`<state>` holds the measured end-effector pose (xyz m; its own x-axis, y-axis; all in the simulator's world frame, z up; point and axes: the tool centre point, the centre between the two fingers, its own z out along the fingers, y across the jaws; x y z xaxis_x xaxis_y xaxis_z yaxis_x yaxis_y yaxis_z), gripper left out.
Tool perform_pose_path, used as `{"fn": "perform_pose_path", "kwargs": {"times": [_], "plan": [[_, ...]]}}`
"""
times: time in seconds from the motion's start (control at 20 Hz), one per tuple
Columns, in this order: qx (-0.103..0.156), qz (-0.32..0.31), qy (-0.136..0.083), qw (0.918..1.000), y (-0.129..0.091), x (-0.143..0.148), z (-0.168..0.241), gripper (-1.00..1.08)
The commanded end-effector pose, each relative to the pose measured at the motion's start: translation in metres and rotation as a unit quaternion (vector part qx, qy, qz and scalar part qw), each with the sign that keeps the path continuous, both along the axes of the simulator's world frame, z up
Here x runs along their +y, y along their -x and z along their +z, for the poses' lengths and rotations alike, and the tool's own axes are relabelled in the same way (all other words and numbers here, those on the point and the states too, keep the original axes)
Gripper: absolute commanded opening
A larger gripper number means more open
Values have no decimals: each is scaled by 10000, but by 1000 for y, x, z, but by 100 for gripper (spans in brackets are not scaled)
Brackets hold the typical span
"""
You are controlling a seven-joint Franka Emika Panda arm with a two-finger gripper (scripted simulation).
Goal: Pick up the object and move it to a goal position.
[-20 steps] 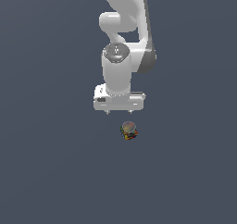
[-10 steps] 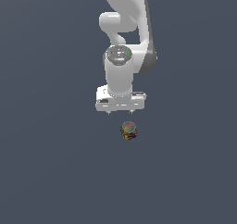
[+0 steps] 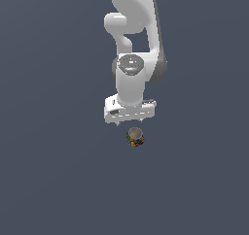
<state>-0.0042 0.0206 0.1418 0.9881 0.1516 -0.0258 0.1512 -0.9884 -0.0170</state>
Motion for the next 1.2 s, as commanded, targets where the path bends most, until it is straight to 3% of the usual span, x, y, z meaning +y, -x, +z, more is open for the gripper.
{"fn": "perform_pose_path", "kwargs": {"times": [0.0, 0.45, 0.85, 1.15], "plan": [[-33, 288, 15, 9996, -6, 7, -8, 100], [-136, 1117, 45, 9936, -22, 29, -31, 100], [-139, 1172, 45, 9930, -22, 30, -37, 100], [-144, 1192, 46, 9928, -22, 31, -65, 100]]}}
